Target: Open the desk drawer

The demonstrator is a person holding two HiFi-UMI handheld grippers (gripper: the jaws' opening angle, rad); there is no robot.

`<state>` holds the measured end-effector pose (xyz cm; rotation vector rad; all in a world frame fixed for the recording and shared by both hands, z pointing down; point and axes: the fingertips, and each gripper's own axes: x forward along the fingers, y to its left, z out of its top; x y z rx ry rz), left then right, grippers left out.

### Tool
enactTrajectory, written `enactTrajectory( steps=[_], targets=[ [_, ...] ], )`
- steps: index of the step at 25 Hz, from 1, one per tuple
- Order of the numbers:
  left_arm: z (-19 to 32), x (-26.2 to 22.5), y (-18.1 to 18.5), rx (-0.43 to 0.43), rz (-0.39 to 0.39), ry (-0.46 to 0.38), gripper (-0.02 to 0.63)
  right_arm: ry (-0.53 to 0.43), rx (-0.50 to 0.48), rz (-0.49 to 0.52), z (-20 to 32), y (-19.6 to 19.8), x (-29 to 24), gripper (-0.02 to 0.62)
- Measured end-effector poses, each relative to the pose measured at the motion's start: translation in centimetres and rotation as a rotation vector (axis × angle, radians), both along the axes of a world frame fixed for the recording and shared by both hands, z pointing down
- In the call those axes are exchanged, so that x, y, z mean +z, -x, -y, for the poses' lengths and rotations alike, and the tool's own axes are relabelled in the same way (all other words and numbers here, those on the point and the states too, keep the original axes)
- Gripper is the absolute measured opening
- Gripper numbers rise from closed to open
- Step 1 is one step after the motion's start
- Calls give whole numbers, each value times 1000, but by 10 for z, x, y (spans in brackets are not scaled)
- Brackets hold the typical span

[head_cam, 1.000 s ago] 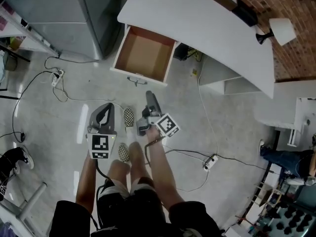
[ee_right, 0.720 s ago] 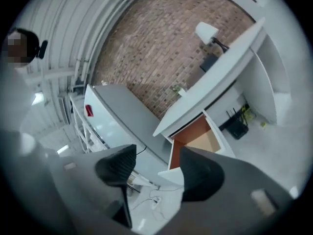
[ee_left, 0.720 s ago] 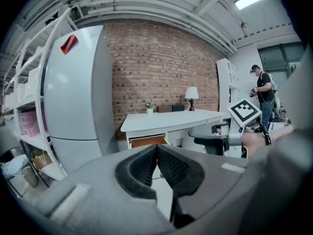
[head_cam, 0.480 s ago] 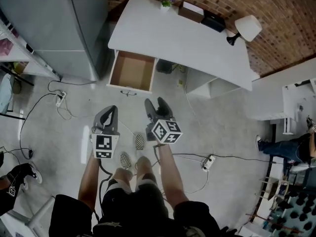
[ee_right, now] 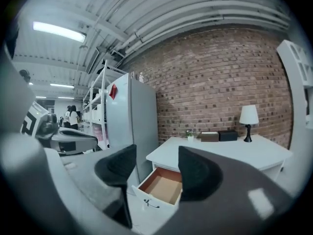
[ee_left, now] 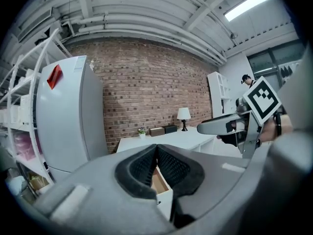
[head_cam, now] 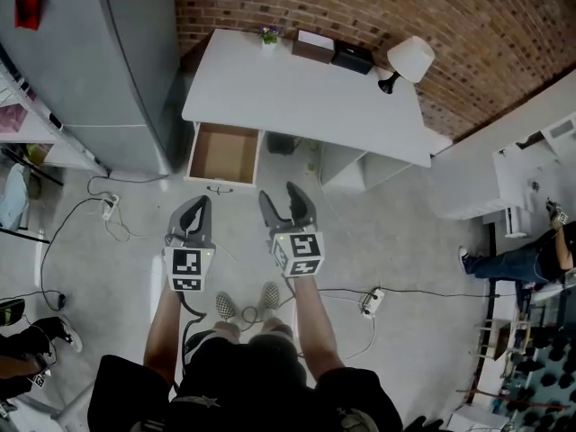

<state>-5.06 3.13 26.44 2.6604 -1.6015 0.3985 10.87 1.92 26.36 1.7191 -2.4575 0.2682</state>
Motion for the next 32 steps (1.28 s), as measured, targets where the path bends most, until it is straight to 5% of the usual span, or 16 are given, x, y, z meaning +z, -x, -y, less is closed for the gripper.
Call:
enactTrajectory(
  steps=[10,32],
  targets=[
    [-17,-36,-23,-48,-28,-12,11,-47,-33,-52,-29,-23,-39,256],
    [-71,-66,-22,-162,-19,-16,11,-86,-51,-90,-82,-60,-63,75]
  ],
)
